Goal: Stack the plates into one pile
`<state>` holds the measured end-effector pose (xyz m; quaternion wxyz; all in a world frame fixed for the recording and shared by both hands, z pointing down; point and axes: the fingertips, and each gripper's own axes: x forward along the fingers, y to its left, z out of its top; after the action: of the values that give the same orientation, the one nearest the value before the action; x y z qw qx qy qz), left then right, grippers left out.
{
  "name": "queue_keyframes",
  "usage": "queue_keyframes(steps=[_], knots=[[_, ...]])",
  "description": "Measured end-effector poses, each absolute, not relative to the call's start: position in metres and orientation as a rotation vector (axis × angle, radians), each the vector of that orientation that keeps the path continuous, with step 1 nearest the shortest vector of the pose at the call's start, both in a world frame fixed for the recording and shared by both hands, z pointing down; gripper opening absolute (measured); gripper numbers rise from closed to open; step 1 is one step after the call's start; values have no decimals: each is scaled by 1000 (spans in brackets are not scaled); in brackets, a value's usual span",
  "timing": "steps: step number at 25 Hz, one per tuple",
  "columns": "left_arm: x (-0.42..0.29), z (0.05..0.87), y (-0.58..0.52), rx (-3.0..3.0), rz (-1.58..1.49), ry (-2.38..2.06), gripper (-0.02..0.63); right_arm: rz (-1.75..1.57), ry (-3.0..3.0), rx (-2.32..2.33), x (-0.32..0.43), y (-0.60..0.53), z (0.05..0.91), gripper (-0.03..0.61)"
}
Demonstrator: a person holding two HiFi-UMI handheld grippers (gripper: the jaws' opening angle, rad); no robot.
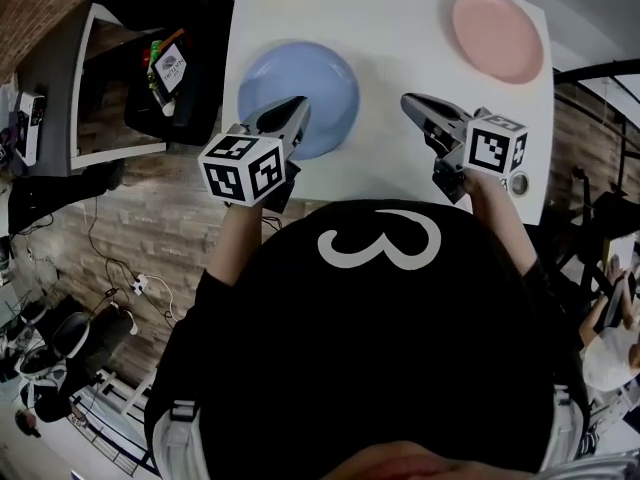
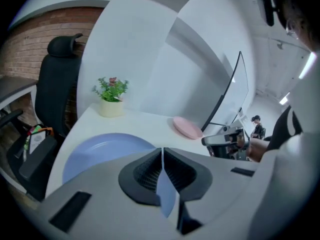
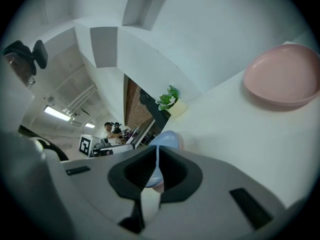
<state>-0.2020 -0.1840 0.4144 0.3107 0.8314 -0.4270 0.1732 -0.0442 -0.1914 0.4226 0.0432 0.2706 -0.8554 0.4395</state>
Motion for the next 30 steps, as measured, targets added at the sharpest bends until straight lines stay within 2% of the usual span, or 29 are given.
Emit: queue_keyframes(steps=[5, 16, 18, 21, 30], knots=[[-151, 414, -179, 2198, 386, -931, 17, 1363, -2601, 921, -12, -188, 422, 35], [-78, 411, -180, 2257, 427, -829, 17, 1389, -2549, 1203, 94, -192, 426, 37], [-67, 411, -180, 2258, 434, -823, 17, 1364, -2544, 1240, 111, -195, 422, 54], [-53, 413, -178, 2256, 449, -824, 17, 1396, -2515, 1308, 138, -200, 427, 112], [-24, 420, -179, 2218, 471, -865, 17, 1378, -2358, 1507, 216, -228, 455, 138]])
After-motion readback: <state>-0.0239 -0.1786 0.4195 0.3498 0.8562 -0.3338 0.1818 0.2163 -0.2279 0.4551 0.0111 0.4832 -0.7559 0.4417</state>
